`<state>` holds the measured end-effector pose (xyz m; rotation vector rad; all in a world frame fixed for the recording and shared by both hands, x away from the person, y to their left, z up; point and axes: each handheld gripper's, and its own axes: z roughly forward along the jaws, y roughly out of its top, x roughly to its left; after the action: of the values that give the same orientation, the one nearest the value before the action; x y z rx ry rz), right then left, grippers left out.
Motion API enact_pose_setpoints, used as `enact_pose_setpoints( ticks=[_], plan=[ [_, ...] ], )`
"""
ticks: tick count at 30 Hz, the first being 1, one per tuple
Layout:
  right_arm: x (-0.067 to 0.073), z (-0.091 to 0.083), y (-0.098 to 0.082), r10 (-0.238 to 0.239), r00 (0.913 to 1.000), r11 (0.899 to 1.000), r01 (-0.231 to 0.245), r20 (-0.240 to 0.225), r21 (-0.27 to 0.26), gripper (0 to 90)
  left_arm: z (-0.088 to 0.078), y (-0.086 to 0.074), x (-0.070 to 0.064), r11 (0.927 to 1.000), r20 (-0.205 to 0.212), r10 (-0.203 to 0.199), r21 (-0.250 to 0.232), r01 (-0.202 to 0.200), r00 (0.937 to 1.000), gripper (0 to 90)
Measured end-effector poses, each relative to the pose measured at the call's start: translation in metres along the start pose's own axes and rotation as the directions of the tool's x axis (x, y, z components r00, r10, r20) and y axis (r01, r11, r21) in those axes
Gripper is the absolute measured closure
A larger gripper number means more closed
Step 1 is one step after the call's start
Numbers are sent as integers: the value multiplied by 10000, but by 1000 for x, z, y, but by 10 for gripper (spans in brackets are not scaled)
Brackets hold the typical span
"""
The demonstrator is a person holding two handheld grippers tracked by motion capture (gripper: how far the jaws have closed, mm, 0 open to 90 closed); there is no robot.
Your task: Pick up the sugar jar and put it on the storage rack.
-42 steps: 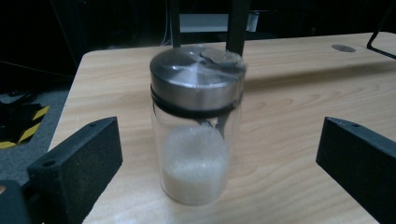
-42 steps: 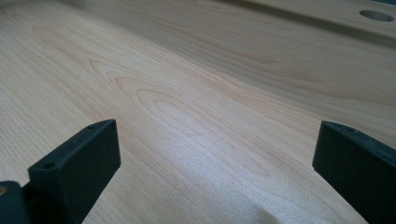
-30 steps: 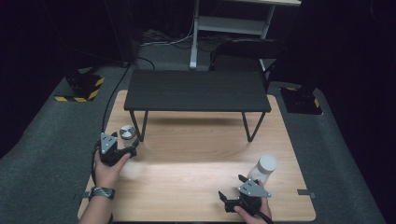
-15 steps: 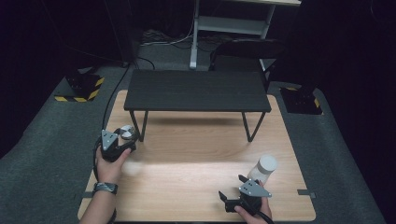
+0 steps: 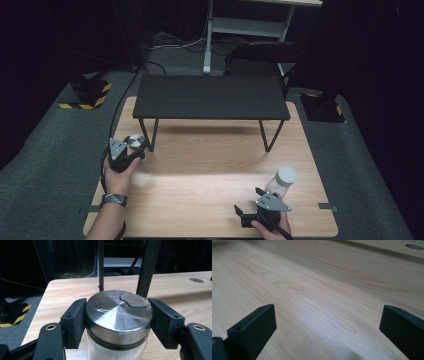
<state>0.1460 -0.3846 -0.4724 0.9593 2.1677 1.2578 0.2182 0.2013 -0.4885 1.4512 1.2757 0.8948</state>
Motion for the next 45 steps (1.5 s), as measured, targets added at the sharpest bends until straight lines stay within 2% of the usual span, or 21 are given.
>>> enact_pose_setpoints(
  ticks=[18, 31, 36, 39, 45],
  plan=[
    [0, 0, 0, 11, 10000, 10000, -11, -28, -16, 6, -6, -3, -4, 10000, -42, 11, -84, -12, 10000, 351],
    [-1, -1, 0, 67, 10000, 10000, -67, -51, -16, 6, -22, -2, -11, 9999, 356, -90, -138, 95, 9993, 351],
    [-1, 0, 0, 25, 10000, 10000, -25, -52, 12, 6, -29, 0, -20, 9997, 577, -146, -167, 156, 9982, 351],
    [-1, 0, 0, 36, 10000, 10000, -36, -56, 1, 6, -33, 2, -30, 9999, 769, 115, -86, -108, 9970, 351],
    [-2, 0, 0, 81, 9999, 10000, -81, -84, 26, 6, -38, 4, -46, 9993, 1283, 328, -195, -305, 9912, 350]
  ],
)
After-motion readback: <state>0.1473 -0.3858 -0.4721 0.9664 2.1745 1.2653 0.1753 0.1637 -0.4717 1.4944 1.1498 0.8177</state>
